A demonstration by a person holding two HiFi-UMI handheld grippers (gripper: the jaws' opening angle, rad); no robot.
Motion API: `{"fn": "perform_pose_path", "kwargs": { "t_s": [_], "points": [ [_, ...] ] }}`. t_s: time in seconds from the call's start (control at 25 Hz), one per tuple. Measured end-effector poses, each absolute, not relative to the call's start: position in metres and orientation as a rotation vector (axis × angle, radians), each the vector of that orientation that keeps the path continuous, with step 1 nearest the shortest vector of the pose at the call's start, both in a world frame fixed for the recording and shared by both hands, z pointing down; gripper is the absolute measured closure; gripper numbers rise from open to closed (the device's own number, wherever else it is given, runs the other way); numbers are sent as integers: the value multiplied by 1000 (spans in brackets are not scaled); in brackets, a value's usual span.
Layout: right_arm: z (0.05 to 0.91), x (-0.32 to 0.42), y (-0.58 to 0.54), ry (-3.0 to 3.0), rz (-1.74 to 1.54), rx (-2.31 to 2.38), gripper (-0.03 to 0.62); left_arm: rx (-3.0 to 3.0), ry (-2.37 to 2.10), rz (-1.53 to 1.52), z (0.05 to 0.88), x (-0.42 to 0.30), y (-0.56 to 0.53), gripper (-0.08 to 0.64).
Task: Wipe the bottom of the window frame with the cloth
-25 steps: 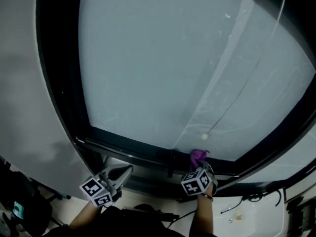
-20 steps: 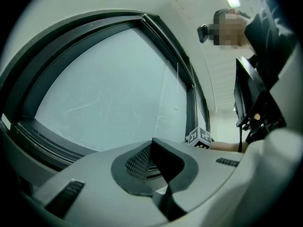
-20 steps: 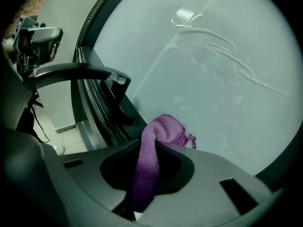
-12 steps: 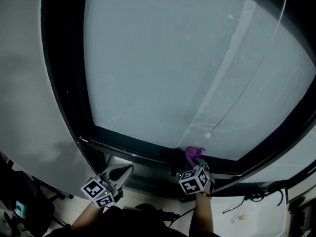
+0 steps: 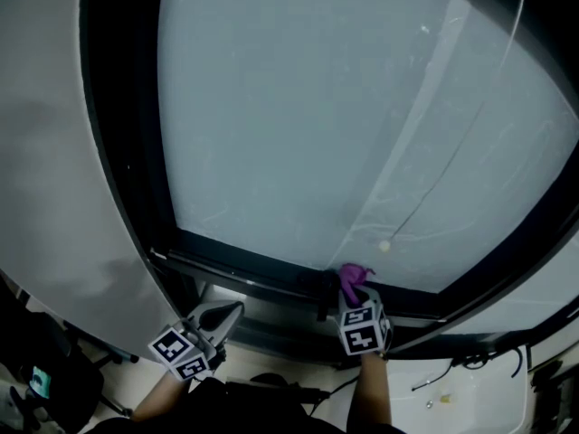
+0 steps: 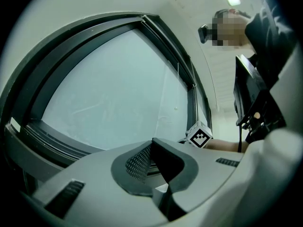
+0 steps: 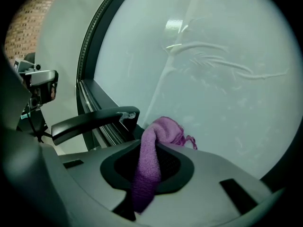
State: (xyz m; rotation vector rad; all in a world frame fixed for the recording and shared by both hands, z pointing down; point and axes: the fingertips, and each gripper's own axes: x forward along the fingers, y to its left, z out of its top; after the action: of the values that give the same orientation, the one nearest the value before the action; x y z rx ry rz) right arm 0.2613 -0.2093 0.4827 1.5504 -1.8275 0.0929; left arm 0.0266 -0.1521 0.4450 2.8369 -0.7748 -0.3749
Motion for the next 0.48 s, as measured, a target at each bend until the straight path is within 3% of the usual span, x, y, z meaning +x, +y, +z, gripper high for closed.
{"fn": "perform_pose_path", "kwargs": {
  "t_s": [0.48],
  "points": [
    [475, 231, -208, -1846, -107, 1445, 525, 2843, -762, -344, 451, 30, -148, 568]
  ]
}}
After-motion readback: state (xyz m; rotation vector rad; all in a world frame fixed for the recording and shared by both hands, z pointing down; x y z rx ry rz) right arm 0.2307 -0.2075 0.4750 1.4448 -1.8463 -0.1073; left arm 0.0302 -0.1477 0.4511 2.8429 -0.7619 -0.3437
